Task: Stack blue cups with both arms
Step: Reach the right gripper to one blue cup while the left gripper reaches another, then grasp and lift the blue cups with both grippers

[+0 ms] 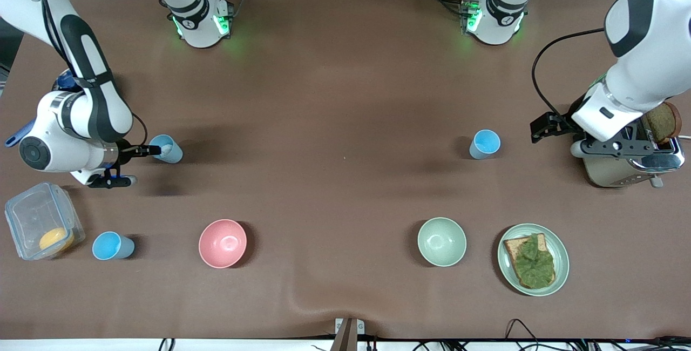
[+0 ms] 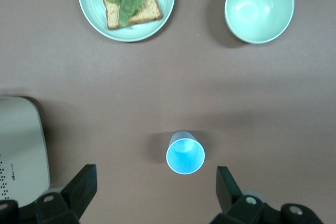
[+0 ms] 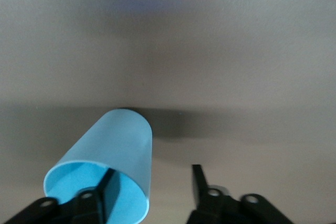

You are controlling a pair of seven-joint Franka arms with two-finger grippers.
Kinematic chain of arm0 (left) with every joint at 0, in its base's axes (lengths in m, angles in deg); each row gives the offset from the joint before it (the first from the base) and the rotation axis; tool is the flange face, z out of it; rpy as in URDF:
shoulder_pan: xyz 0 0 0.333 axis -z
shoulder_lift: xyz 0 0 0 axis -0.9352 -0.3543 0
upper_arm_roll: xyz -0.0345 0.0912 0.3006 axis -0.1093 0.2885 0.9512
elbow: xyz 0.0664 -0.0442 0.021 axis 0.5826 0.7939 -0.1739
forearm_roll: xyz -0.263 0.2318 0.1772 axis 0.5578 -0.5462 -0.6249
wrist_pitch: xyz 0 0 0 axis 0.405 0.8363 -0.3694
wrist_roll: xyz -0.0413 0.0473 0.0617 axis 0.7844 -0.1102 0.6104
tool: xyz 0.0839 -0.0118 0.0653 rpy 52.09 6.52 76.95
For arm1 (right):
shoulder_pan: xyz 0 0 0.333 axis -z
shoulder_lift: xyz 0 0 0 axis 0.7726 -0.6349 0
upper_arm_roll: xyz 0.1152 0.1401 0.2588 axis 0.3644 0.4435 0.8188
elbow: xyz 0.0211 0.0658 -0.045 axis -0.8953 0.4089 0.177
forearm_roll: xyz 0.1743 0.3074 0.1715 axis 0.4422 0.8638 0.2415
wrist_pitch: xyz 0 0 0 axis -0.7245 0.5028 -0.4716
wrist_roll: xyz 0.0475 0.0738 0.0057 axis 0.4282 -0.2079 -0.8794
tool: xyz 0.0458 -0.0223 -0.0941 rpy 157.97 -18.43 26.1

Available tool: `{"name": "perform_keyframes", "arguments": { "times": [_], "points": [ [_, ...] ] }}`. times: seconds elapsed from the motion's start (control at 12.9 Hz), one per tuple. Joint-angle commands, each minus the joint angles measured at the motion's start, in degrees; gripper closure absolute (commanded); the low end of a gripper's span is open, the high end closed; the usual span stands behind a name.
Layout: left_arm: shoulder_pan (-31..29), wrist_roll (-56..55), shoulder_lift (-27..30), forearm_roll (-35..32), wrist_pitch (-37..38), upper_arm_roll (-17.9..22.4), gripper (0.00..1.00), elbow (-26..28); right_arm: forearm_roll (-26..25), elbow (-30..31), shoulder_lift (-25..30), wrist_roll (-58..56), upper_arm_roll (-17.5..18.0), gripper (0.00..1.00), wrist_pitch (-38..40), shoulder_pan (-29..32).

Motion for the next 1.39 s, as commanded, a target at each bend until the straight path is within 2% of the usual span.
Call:
{"name": "perform_keyframes", "arguments": {
  "times": [0.0, 0.23, 0.46, 0.54, 0.7, 0.85, 1.08, 1.31],
  "points": [
    [0.0, -0.81, 1.83, -0.61, -4.63, -0.52, 0.0, 6.55, 0.51, -1.0, -0.26, 0.06, 0.3, 1.0, 2.82, -0.6],
    [1.14, -1.08, 1.48, 0.1, -12.19, -2.62, 0.0, 14.11, 0.68, -3.81, -0.26, 1.63, 0.3, 1.0, 7.65, -2.53],
    [1.23, -7.46, 1.74, 0.97, -19.75, -4.64, 0.0, 21.15, 1.03, -8.89, -0.17, 9.61, 0.56, 1.0, 14.59, -8.23],
    [1.23, -9.41, 1.57, 1.85, -21.6, -6.3, 0.0, 22.47, 2.34, -10.65, -0.26, 11.91, 0.65, 1.0, 16.53, -10.34],
    [1.23, -10.48, 0.69, 2.03, -26.95, -7.63, 0.0, 25.63, 10.75, -12.86, -0.52, 17.17, 0.57, 1.0, 17.69, -15.87],
    [1.49, -10.48, -2.11, 2.03, -32.06, -7.72, 0.0, 26.97, 14.29, -15.49, -1.75, 24.12, 0.57, 1.0, 16.12, -23.15],
    [1.58, -10.48, -4.84, 2.12, -33.66, -7.72, 0.0, 26.97, 15.36, -22.78, -6.04, 38.34, 0.57, 1.0, 14.97, -33.79],
    [2.02, -10.48, -6.43, 2.21, -34.19, -7.72, 0.0, 27.06, 17.47, -28.85, -11.32, 48.47, 0.57, 1.0, 10.07, -42.77]
  ]
}}
